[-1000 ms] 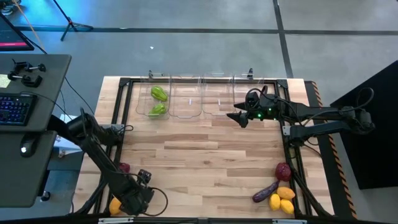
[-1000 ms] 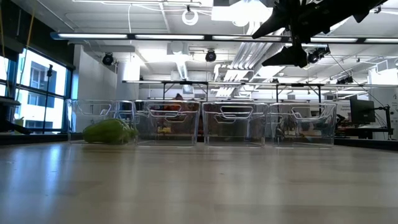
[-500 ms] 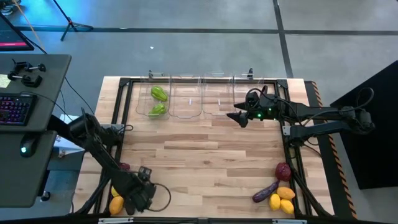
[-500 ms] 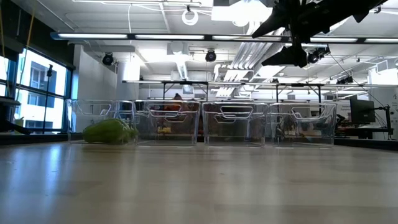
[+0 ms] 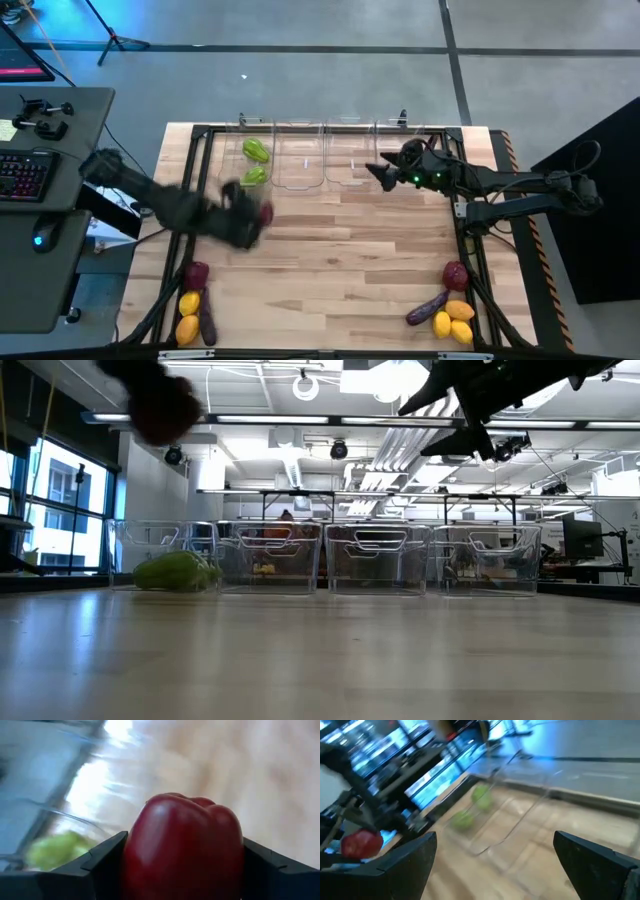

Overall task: Sort produce into baskets
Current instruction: Put the apple into the middle left transparent bin

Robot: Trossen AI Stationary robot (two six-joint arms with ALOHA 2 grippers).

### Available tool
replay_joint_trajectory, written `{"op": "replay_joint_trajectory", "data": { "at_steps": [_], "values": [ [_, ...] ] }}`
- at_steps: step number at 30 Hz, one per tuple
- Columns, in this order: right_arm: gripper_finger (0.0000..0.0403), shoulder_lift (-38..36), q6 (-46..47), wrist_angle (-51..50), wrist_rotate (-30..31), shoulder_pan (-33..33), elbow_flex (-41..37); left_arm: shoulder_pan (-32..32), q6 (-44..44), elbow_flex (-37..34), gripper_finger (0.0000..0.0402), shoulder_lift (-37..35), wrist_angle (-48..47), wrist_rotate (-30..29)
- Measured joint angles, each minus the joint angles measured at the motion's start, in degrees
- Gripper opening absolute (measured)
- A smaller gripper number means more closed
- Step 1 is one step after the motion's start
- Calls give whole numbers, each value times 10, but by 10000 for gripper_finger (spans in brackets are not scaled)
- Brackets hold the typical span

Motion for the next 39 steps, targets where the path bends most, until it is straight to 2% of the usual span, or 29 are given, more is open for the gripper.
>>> {"op": "replay_joint_trajectory", "data": {
  "at_steps": [2,6,10,13,17,22,28,35,39],
  "values": [
    [392,0,12,1,22,0,0,84,46,0,281,-3,68,-8],
    [392,0,28,23,40,0,0,225,175,0,283,22,251,35],
    [392,0,28,52,23,0,0,311,277,0,285,56,406,61],
    [392,0,28,59,2,0,0,350,314,0,285,71,469,63],
    [392,0,28,58,-15,10,0,379,304,0,286,78,484,63],
    [392,0,28,58,-1,30,0,384,234,0,286,78,472,74],
    [392,0,28,57,16,38,0,386,225,0,289,84,492,98],
    [392,0,28,57,18,38,0,406,211,0,335,85,491,129],
    [392,0,24,56,18,38,0,411,247,0,363,85,490,129]
  ]
}}
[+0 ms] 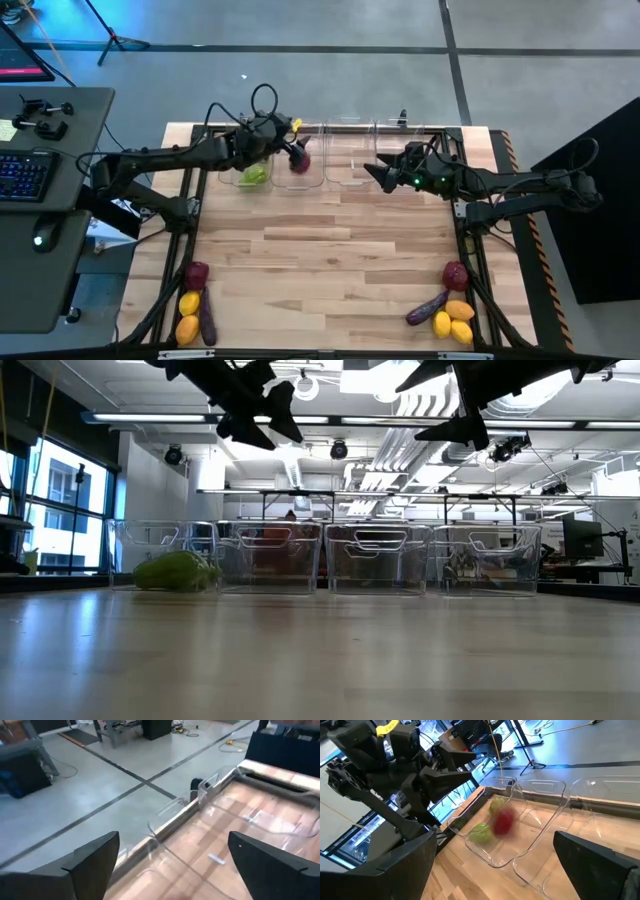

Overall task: Sort produce into baskets
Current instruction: Put the apple into the middle left transparent bin

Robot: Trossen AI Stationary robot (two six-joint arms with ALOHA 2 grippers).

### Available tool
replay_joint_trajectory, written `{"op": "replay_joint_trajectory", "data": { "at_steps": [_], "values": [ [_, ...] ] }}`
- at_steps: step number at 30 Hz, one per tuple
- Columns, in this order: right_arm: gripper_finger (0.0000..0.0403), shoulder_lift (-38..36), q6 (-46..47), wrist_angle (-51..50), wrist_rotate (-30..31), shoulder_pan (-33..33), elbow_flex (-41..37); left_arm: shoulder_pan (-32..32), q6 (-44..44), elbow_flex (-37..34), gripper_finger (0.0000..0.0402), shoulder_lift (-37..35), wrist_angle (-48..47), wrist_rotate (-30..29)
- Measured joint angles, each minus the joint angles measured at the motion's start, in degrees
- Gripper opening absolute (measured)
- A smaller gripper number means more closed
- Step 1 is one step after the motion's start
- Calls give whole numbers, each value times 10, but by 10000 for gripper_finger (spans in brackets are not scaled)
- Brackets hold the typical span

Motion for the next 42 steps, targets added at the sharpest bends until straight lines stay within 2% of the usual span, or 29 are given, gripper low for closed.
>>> {"op": "replay_joint_trajectory", "data": {
  "at_steps": [3,6,8,10,14,18,21,24,28,30,34,38,42],
  "values": [
    [392,0,-1,-8,4,0,0,-1,24,0,372,-1,1,2],
    [392,0,0,-23,5,0,0,-10,-5,0,373,-2,0,11],
    [392,0,11,-38,-14,0,0,-17,-26,0,373,-8,-1,39],
    [392,0,50,-54,-59,0,0,-25,-33,0,373,-16,-3,93],
    [392,0,91,-56,-157,4,0,-46,-33,0,374,-36,-45,248],
    [392,0,104,-56,-220,37,0,-73,-87,0,374,-54,-93,322],
    [392,0,131,-56,-224,75,0,-92,-135,0,374,-61,-118,330],
    [392,0,169,-64,-224,115,0,-105,-135,0,374,-61,-138,325],
    [392,0,208,-112,-224,168,0,-116,-152,0,374,-61,-132,277],
    [392,0,266,-177,-235,188,0,-118,-159,0,374,-61,-129,268],
    [392,0,394,-374,-319,228,0,-119,-161,0,374,-61,-126,269],
    [392,2,526,-553,-365,291,0,-119,-167,0,374,-61,-128,272],
    [392,4,604,-619,-419,337,0,-119,-173,0,374,-61,-130,293]
  ]
}}
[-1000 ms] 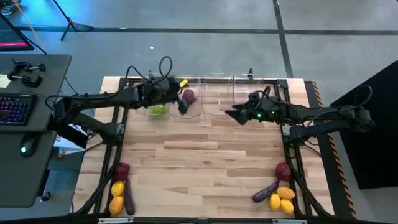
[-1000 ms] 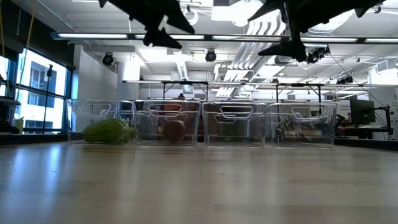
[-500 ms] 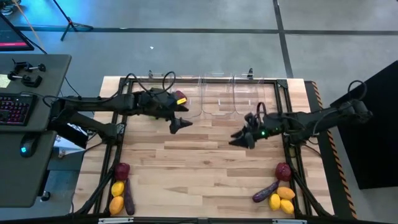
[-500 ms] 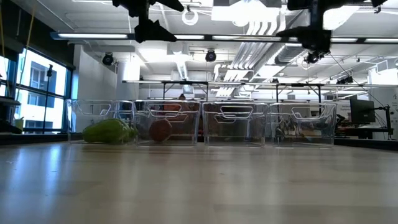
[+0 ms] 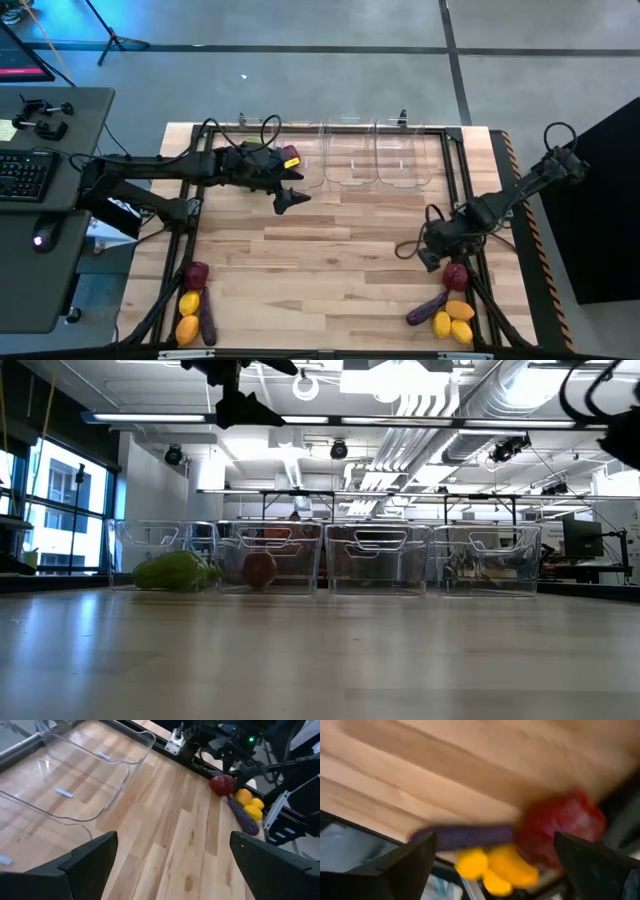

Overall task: Sort produce into baskets
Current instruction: Put the apple into the middle left transparent bin

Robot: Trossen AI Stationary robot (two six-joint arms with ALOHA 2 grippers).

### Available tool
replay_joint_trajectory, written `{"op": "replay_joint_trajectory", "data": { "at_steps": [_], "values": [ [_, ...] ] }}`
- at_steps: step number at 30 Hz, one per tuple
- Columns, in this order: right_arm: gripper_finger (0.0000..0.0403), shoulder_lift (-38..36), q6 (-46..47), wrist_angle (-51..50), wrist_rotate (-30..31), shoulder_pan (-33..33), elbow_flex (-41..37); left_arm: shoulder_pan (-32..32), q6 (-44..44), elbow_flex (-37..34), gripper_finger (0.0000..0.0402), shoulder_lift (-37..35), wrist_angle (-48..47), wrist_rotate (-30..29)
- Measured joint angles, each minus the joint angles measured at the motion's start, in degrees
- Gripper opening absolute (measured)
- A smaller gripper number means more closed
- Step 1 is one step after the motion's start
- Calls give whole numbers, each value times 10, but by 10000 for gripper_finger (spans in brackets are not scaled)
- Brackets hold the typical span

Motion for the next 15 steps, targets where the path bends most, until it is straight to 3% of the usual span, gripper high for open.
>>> {"op": "replay_joint_trajectory", "data": {
  "at_steps": [10,15],
  "values": [
    [392,8,181,-46,0,76,0,1,17,0,374,0,0,1],
    [392,43,208,-55,0,111,0,1,17,0,374,0,-3,2]
  ]
}}
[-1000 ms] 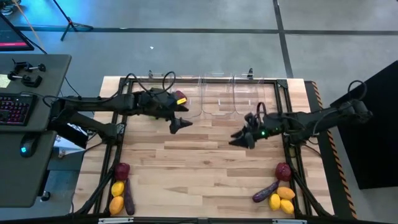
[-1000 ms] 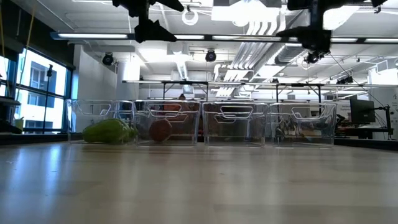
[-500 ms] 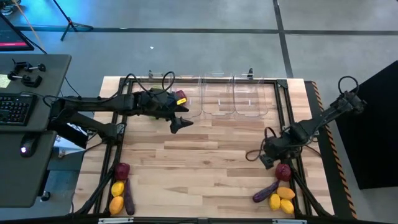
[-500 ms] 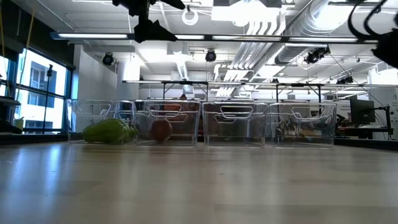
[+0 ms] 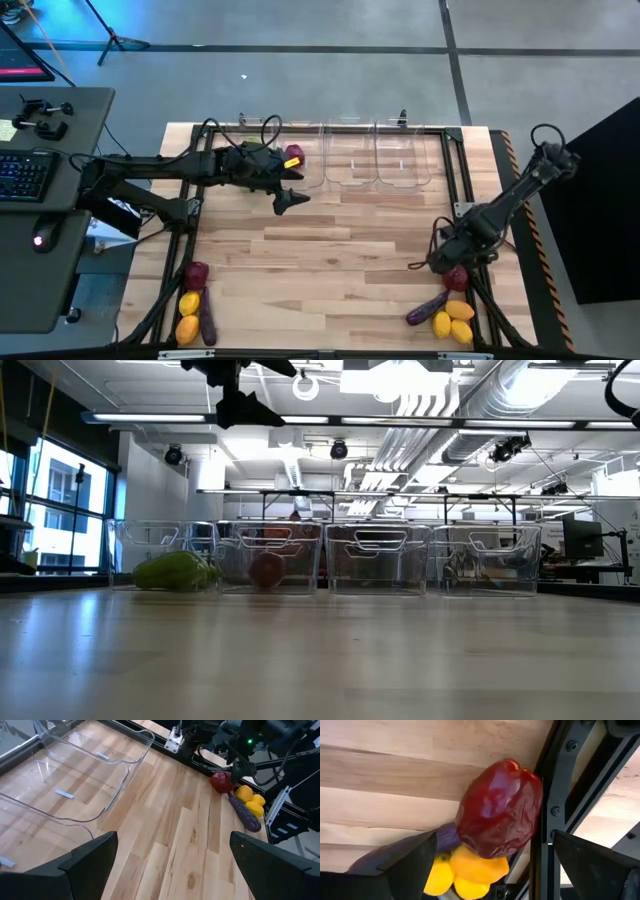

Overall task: Sort produce into baskets
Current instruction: Put the apple into the middle left transparent bin

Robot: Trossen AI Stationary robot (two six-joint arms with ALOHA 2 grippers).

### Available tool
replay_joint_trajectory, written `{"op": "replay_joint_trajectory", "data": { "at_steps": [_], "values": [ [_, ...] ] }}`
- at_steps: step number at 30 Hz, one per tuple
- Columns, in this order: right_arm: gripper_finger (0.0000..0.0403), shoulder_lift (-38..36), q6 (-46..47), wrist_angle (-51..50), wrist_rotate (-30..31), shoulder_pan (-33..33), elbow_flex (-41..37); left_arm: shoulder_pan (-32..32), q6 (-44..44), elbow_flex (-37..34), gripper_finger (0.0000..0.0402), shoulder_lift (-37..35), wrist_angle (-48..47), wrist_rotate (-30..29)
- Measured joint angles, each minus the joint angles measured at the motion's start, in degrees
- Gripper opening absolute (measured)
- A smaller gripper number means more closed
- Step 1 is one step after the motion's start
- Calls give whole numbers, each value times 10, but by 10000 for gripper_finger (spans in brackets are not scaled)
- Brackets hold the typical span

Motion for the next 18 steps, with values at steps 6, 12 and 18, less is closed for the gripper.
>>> {"op": "replay_joint_trajectory", "data": {
  "at_steps": [6,12,18],
  "values": [
    [392,50,-14,10,0,16,0,0,0,0,374,0,-1,0],
    [392,99,-26,36,-1,16,0,0,0,0,374,0,-1,-9],
    [392,147,-41,77,-10,16,0,0,0,0,374,0,-1,-10]
  ]
}}
